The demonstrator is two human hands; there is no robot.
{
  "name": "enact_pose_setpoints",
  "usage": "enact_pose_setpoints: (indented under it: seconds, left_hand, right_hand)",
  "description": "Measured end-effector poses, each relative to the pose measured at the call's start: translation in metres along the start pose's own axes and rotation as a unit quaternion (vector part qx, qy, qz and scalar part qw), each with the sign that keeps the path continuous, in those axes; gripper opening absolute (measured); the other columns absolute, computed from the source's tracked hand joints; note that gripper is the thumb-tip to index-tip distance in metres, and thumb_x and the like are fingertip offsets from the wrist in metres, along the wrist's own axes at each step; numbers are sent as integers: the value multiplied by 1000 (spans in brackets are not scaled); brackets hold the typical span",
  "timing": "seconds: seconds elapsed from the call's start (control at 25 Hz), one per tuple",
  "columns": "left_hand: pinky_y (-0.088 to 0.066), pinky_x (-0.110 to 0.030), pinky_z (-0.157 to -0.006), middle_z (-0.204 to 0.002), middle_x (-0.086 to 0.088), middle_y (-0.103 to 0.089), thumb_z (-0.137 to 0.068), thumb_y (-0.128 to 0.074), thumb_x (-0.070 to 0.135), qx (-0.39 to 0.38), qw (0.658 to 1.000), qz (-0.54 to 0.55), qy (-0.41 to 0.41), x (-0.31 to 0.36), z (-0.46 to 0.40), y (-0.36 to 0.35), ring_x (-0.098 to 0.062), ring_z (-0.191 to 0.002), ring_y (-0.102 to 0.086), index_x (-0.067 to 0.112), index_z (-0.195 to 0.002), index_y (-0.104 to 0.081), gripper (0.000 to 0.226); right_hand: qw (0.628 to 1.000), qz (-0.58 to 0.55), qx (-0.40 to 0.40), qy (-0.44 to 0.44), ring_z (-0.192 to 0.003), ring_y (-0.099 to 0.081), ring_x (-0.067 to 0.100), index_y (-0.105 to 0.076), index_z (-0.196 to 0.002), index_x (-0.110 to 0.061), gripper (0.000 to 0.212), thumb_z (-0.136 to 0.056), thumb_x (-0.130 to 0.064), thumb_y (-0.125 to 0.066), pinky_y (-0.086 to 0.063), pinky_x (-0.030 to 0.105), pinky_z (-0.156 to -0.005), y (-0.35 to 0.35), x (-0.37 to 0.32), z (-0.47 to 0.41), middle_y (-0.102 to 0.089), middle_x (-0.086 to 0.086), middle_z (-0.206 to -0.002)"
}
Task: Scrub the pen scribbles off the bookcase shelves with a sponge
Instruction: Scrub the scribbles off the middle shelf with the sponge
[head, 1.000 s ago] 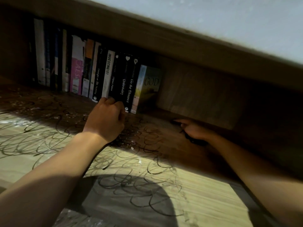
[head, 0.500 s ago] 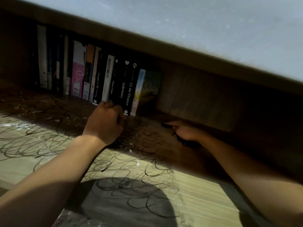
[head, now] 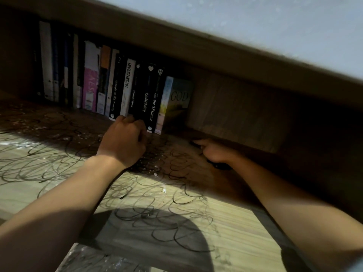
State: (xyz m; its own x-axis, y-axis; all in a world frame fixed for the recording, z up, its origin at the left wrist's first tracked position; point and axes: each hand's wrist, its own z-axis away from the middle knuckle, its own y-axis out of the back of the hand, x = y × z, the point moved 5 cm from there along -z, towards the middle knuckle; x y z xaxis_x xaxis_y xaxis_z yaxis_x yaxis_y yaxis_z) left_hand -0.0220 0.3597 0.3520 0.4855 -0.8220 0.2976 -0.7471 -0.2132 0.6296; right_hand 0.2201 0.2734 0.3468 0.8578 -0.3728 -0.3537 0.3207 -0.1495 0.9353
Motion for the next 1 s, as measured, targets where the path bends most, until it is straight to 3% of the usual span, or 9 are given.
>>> enact_pose_setpoints:
  seconds: [0.12,0.2,0.28,0.4,0.48,0.64,0.72,0.84,1.0]
  left_hand:
    - [-46,-52,-80,-89,-20,-63,-75,-62,2,-5,1000,-3,-16,-1,0,-3,-42,-86,-56,5,-87,-67,13]
    - [-46,-51,-80,-88,-19,-64,-75,-61,2,-3,1000,0,-20,-1,-1,-3,-41,-86,-56,6,-86,-67,13]
    - [-47,-50,-79,-88,-19,-64,-75,-62,1,7,1000,7,-13,0,-2,-1,-41,-89,-55,6,-85,-67,13]
    - [-46,-47,-77,-89,-20,-63,-73,-64,-2,7,1000,14,-7,5,2,1,-42,-91,-53,4,-84,-67,13]
    - [-47,-48,-76,-89,-20,-63,-74,-63,-1,5,1000,9,-11,4,1,-1,-42,-90,-53,5,-84,-67,13]
    - [-50,-50,-76,-88,-21,-64,-75,-56,11,-6,1000,3,-27,2,0,2,-43,-87,-58,7,-83,-68,15]
    - [-51,-45,-74,-93,-21,-65,-79,-57,11,-16,1000,1,-5,4,2,1,-42,-90,-60,9,-87,-68,14]
    - [-50,-43,-71,-94,-20,-68,-81,-59,7,-20,1000,5,15,8,4,2,-42,-86,-63,13,-91,-66,14]
    - [-53,-44,-69,-88,-18,-69,-80,-59,9,-37,999,14,30,7,3,1,-41,-82,-64,16,-89,-64,12]
  right_hand:
    - [987,-21,-75,141,-125,-45,8,-45,-139,-26,45,-102,-3,-35,-32,15,-101,-10,-9,35,-41,-4,-145]
    - [984,-39,-70,162,-134,-38,13,-47,-133,-31,42,-101,-5,-36,-26,25,-114,2,26,51,-42,-1,-146]
    - [998,-44,5,43,-118,-53,35,-48,-131,-30,40,-102,-6,-34,-44,42,-97,24,81,47,-50,17,-139]
    - [989,-1,71,-130,-125,-47,32,-44,-140,-16,39,-103,-12,-33,-38,34,-99,41,124,20,-44,16,-145]
    - [990,-7,74,-119,-121,-50,27,-43,-142,-18,39,-104,-19,-33,-41,26,-97,32,90,1,-49,12,-139]
    - [997,-69,-1,37,-70,-58,16,-46,-136,-35,37,-104,-25,-31,-42,20,-45,-13,-7,1,-60,4,-110]
    - [992,-76,-28,101,-60,-56,25,-51,-123,-48,34,-104,-25,-34,-45,29,-49,-18,1,24,-63,17,-104]
    - [996,-62,43,43,-100,-59,49,-53,-116,-43,34,-104,-17,-33,-48,54,-86,15,86,48,-59,31,-116]
    - [981,-7,108,-160,-127,-45,36,-49,-131,-15,34,-103,-6,-32,-32,35,-105,55,177,55,-44,21,-143]
